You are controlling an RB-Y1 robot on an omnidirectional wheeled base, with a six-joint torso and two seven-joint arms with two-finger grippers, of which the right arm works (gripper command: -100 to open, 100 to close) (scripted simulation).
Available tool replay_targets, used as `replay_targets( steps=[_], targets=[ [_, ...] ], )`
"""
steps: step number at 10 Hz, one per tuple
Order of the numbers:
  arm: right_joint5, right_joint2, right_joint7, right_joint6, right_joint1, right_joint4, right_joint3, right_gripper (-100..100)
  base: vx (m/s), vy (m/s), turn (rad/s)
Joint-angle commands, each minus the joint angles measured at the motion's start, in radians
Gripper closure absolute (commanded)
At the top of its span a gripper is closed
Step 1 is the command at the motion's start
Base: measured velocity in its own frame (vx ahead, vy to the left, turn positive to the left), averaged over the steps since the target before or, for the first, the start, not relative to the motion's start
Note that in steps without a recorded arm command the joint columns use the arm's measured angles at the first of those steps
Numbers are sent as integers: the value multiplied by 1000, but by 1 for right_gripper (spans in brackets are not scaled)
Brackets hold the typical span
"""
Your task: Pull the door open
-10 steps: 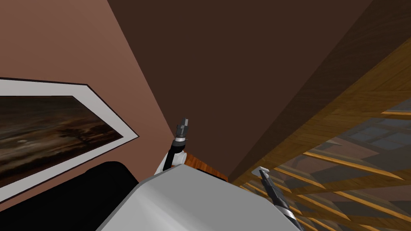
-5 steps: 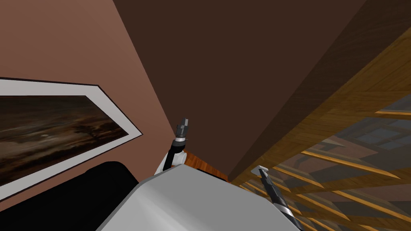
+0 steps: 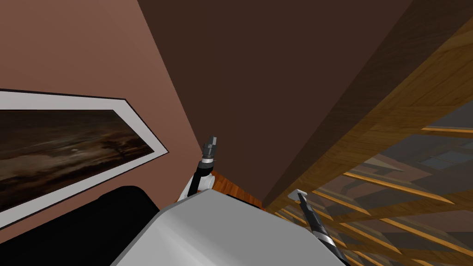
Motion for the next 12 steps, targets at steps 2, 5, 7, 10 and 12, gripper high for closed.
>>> replay_targets(
  steps=[2,5,7,10,12],
  targets=[
    [-7,2,-74,13,3,-9,-5,100,-43,-23,37],
    [-10,5,-121,19,1,-12,-6,100,-35,-14,29],
    [-16,11,-185,30,-5,-18,-10,100,-47,-32,59],
    [-20,14,-245,36,-7,-20,-11,100,-49,-16,35],
    [-23,17,-286,42,-10,-23,-13,100,-41,-20,39]
  ],
)
